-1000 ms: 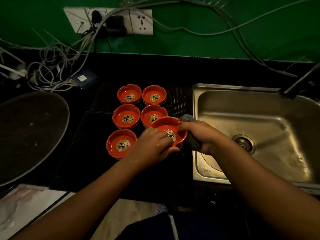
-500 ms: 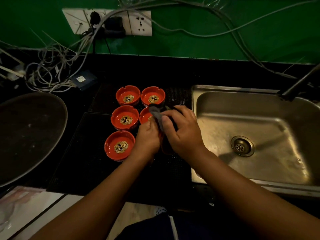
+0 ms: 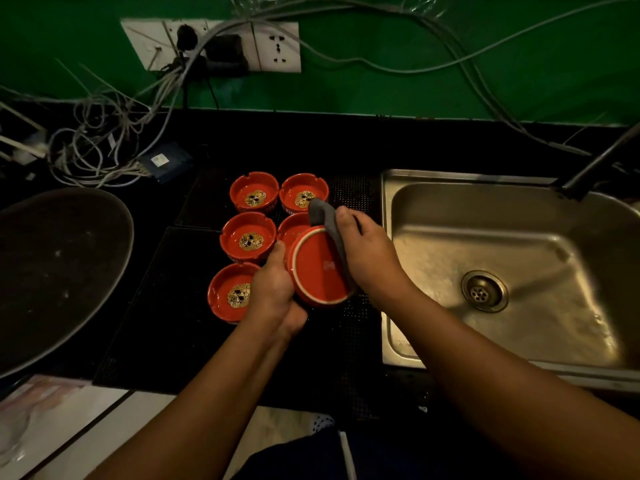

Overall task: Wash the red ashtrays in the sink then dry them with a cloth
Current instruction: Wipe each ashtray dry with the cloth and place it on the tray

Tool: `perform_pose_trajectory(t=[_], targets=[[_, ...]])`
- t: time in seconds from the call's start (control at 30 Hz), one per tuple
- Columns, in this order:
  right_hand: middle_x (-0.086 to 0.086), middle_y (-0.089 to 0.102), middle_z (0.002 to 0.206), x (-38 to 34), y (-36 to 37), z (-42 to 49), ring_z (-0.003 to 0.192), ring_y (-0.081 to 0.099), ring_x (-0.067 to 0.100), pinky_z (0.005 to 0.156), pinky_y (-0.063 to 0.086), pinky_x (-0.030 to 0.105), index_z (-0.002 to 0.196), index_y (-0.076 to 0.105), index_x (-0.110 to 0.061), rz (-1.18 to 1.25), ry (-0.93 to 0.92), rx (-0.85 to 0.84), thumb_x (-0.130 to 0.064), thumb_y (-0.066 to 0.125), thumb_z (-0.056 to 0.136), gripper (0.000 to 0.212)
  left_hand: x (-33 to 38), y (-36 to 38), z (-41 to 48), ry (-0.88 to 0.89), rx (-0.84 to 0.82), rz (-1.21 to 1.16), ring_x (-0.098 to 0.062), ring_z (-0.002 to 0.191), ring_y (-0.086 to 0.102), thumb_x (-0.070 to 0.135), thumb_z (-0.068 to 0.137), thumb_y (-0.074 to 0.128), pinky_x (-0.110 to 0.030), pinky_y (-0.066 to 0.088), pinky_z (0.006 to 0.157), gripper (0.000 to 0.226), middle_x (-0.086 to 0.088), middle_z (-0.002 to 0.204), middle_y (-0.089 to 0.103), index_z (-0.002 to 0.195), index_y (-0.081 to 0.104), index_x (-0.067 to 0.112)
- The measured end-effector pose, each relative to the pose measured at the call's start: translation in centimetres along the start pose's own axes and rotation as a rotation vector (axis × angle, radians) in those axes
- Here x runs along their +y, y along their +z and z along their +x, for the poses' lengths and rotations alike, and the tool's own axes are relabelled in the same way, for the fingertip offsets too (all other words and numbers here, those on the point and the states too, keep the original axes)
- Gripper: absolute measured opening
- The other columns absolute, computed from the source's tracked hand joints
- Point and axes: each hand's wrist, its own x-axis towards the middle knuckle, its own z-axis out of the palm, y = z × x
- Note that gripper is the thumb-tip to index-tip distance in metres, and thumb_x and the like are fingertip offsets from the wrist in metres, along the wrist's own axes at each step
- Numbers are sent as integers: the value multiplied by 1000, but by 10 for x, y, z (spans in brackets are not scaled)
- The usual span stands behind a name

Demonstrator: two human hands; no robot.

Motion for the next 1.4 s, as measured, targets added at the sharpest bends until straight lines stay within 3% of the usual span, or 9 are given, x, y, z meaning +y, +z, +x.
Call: perform_pose_trajectory(t=[0.17,0.3,0.47,0.7,0.77,0.87,1.0,1.3,1.4], targets=[[7,33,153,-3,7,-15,140,27,25,113,23,40,147,34,-29,-582,-301,-9,-48,32,100,51,6,8,1,-59,4,-52,-34,94,67,41,98,43,-46,55,80,39,-19,106,68,111,57,7],[7,29,156,23,6,-31,144,23,27,118,11,41,146,37,-23,-715,-555,-143,-57,20,97,62,19,5,11,-54,-11,-175,-32,97,66,40,101,37,-43,54,82,44,-20,111,67,112,61,5],[6,15,160,17,-11,-14,148,5,22,120,11,43,150,24,-25,-629,-357,-116,-52,25,98,59,12,9,6,-92,-6,-41,-34,92,65,42,100,39,-44,54,72,38,-19,105,66,115,53,9],[-7,-6,161,10,1,-35,146,-13,13,118,-9,46,151,9,-38,-811,-526,-215,-68,6,88,70,9,4,7,11,-185,-47,-24,83,72,26,101,41,-28,58,59,34,-14,98,73,113,64,5],[-11,2,161,2,-8,-36,148,-4,12,119,-2,47,146,17,-50,-563,-520,-229,-69,10,89,61,10,3,4,-10,-227,-42,-27,94,70,28,101,38,-32,59,65,37,-18,114,68,119,62,7],[-3,30,147,-3,-23,-25,136,30,7,114,30,36,135,41,-47,-107,-449,22,-57,38,90,46,10,0,-4,0,-311,-71,-18,67,72,23,101,35,-26,57,51,35,-10,80,74,93,64,7],[6,60,127,4,-37,-18,112,60,17,100,45,38,134,51,-19,406,301,-240,-57,53,85,62,12,-4,-10,2,-357,-44,-14,49,67,22,101,34,-21,52,42,34,-6,57,68,81,58,7],[18,65,122,19,-20,-23,111,64,32,93,52,43,128,59,-13,905,634,-240,-57,49,90,59,10,-20,11,-89,-257,86,-32,111,60,58,97,27,-42,52,83,60,-16,124,62,126,58,15],[17,69,114,23,-15,-22,102,68,30,86,56,43,126,60,-11,925,617,-179,-52,48,93,54,5,-18,3,389,-64,439,-25,128,43,47,100,33,-39,47,91,47,-8,149,36,144,32,30]])
